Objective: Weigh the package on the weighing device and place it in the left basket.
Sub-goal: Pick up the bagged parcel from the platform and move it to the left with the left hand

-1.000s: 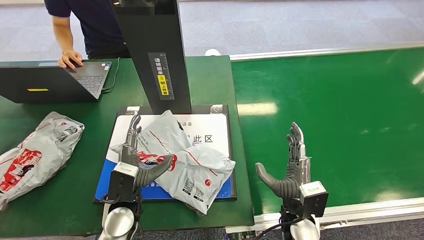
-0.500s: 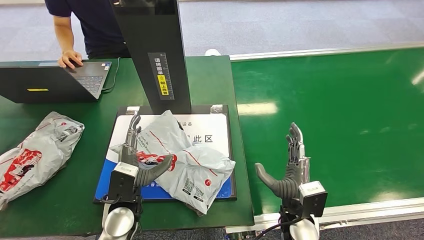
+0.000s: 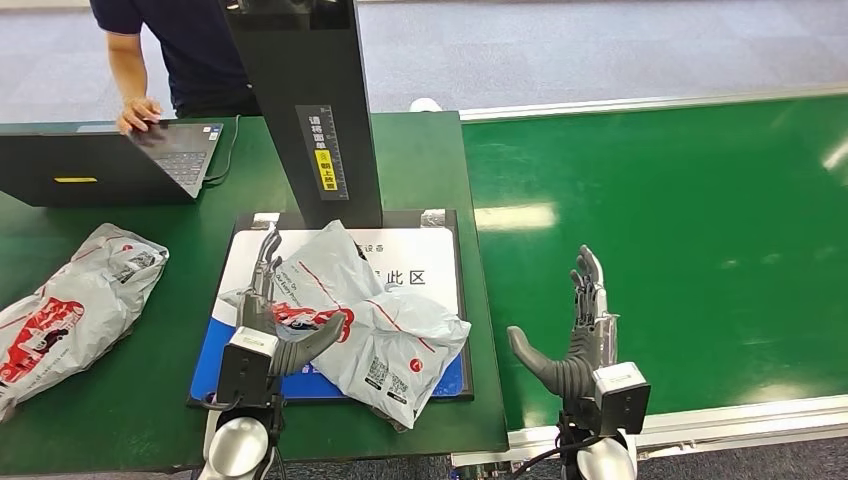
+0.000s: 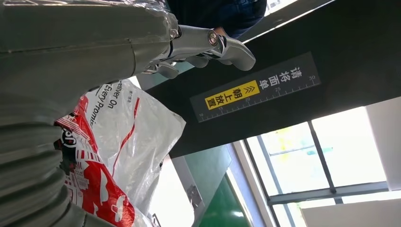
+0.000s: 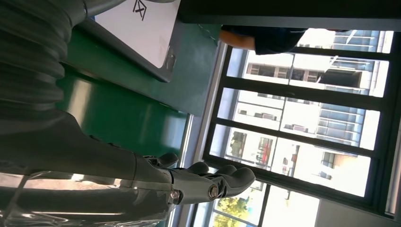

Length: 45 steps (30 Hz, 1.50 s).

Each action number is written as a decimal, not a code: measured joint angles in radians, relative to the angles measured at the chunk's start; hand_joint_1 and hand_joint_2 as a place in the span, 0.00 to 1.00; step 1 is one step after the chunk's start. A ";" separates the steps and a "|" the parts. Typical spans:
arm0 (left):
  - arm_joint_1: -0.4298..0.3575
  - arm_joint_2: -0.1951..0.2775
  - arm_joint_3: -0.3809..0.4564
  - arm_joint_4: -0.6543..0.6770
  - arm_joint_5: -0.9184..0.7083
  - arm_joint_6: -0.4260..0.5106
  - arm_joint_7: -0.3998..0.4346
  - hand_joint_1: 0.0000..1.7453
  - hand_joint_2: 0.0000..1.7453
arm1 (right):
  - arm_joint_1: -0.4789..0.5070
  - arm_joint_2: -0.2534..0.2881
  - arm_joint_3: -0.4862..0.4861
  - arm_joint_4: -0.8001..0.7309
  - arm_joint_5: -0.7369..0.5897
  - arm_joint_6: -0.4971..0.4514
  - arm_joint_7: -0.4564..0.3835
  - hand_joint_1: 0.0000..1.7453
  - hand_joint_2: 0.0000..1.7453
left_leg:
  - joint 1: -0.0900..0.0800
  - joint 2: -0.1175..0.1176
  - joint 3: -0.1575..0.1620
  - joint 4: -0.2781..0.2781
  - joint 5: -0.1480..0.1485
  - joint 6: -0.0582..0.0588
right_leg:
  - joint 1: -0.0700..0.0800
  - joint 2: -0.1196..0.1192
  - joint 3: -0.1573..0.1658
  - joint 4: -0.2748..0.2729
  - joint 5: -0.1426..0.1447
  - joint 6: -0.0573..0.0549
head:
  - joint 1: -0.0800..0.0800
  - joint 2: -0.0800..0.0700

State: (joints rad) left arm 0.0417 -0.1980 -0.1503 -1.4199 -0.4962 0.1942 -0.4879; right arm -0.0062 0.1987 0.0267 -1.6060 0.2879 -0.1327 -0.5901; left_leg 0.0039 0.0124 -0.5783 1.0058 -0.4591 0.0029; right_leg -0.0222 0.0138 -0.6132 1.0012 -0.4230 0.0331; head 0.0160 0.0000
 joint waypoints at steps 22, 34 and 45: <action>0.001 0.000 0.000 0.000 -0.006 0.000 0.000 0.00 1.00 | 0.007 0.000 0.000 0.000 0.015 -0.007 0.000 0.00 1.00 | 0.000 0.000 0.000 0.000 0.000 0.000 | 0.000 0.000 0.000 0.000 0.000 0.000 | 0.000 0.000; -0.014 0.001 -0.011 0.000 -0.160 0.034 0.071 0.00 1.00 | 0.001 0.008 0.000 0.002 0.017 -0.010 0.002 0.00 1.00 | 0.000 0.000 0.000 0.000 0.000 0.000 | 0.000 0.000 0.000 0.000 0.000 0.000 | 0.000 0.000; -0.014 0.011 -0.060 -0.001 -0.372 0.055 0.173 0.00 1.00 | 0.000 0.008 0.000 0.003 0.017 -0.008 0.004 0.00 1.00 | 0.000 0.000 0.000 0.000 0.000 0.000 | 0.000 0.000 0.000 0.000 0.000 0.000 | 0.000 0.000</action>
State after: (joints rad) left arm 0.0277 -0.1870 -0.2103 -1.4208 -0.8684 0.2492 -0.3152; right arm -0.0066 0.2068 0.0267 -1.6028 0.3052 -0.1406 -0.5866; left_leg 0.0039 0.0123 -0.5783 1.0058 -0.4591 0.0029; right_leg -0.0222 0.0138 -0.6130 1.0012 -0.4230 0.0332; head 0.0160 0.0000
